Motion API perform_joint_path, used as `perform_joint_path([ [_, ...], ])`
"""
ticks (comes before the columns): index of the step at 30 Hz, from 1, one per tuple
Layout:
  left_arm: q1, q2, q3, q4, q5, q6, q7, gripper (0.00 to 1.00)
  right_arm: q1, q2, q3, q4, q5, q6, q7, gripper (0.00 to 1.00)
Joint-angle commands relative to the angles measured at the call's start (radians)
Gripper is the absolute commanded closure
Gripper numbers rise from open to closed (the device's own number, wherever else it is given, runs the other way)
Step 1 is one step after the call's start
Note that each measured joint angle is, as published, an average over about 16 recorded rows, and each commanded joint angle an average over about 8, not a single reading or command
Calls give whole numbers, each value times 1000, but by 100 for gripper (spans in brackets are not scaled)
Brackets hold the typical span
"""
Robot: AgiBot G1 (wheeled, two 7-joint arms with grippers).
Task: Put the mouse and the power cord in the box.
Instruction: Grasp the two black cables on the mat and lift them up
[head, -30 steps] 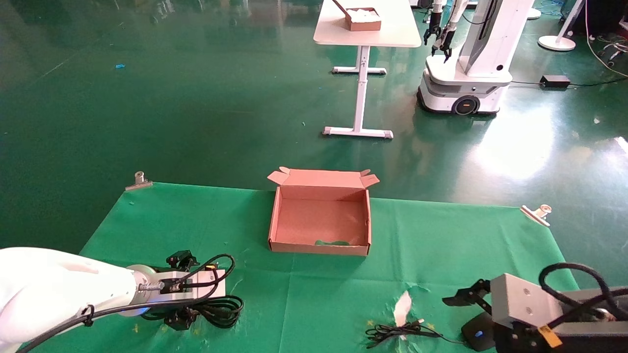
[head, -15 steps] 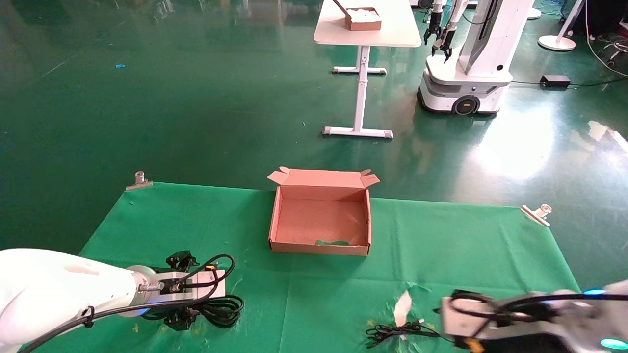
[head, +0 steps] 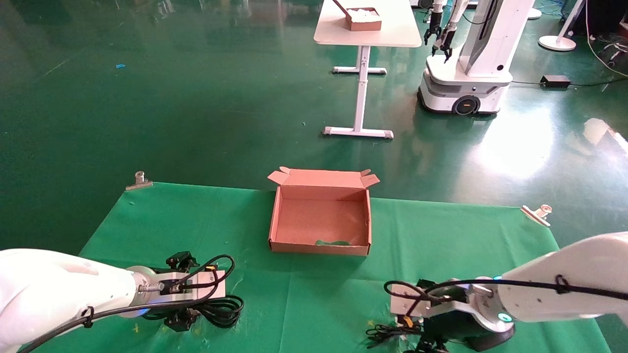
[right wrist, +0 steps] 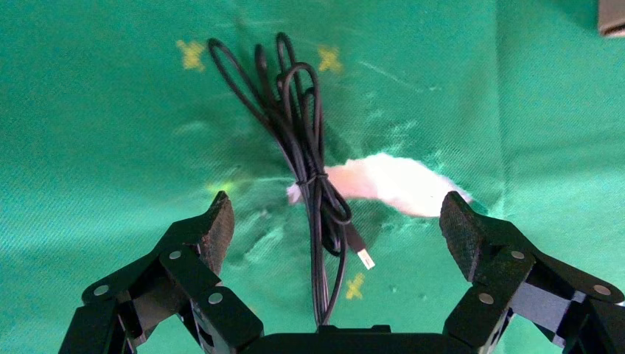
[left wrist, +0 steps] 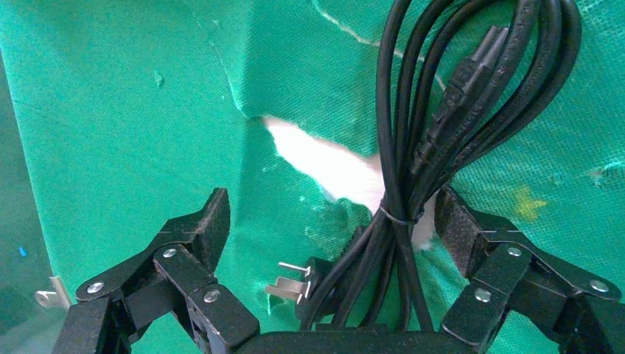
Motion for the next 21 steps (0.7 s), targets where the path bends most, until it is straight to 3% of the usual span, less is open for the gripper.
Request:
perform_joint_path([
  [1, 0, 0, 0, 0, 0, 0, 0, 62, 6, -21, -6, -38, -15, 13, 2, 46],
  [4, 0, 0, 0, 0, 1, -1, 0, 97, 9, -31, -7, -59, -22, 23, 5, 84],
  [5, 0, 0, 0, 0, 1, -1, 0, 100, 10, -34, -7, -63, -24, 25, 6, 95],
  [6, 0, 0, 0, 1, 1, -1, 0, 100, 11, -36, -7, -68, -25, 28, 6, 100],
  [21, 0, 0, 0, 0, 0, 0, 0, 100, 8, -22, -4, -44, -15, 16, 2, 100],
])
